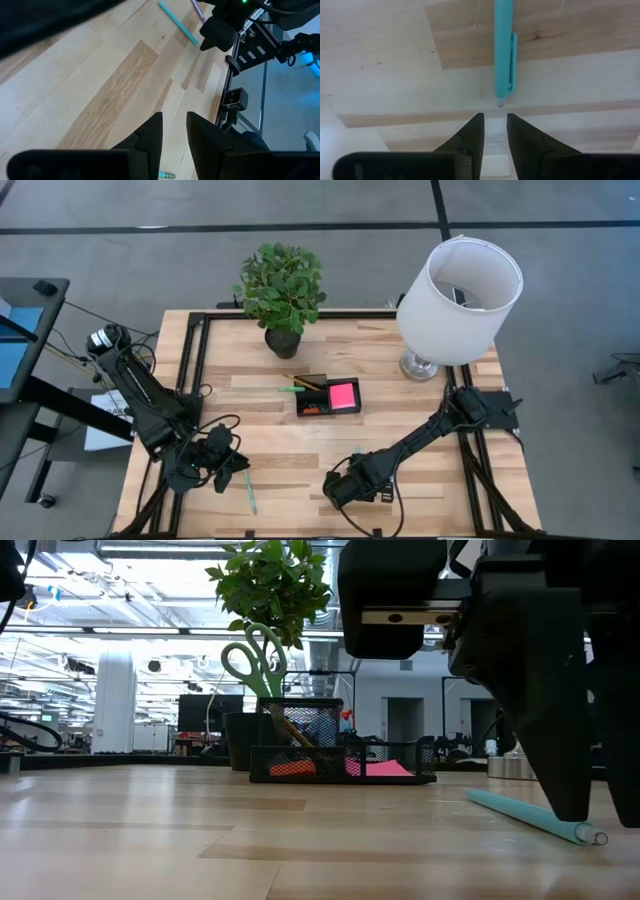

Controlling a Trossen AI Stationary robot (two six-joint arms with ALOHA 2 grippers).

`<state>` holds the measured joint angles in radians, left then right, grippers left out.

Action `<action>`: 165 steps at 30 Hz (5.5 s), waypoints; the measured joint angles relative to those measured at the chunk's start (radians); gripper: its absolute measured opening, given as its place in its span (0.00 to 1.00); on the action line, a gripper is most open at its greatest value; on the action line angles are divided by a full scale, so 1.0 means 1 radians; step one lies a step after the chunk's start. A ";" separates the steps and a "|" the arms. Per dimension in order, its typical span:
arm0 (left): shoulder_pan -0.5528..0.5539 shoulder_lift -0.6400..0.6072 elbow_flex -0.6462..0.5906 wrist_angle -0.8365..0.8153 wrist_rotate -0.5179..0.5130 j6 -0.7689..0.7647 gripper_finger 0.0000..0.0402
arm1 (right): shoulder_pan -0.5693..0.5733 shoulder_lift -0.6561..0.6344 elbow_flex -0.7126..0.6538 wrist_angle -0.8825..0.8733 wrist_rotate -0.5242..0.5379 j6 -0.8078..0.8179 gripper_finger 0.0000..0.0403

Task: Pick and place office supplies into organizer
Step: Put the blue pen into the black desk organizer

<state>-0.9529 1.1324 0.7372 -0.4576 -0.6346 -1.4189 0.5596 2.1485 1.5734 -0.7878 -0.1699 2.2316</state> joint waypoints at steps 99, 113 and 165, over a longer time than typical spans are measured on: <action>0.000 0.000 0.000 0.000 0.000 0.001 0.20 | -0.021 0.019 0.000 0.032 0.011 -0.015 0.12; 0.000 0.000 0.000 0.000 0.000 0.001 0.20 | -0.021 0.018 0.000 -0.001 0.015 -0.014 0.09; 0.000 0.000 0.000 0.000 0.000 0.001 0.20 | -0.046 0.060 0.330 -0.446 0.283 -0.305 0.00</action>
<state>-0.9531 1.1320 0.7372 -0.4579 -0.6346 -1.4181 0.5139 2.2081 1.9034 -1.2337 0.1126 1.9263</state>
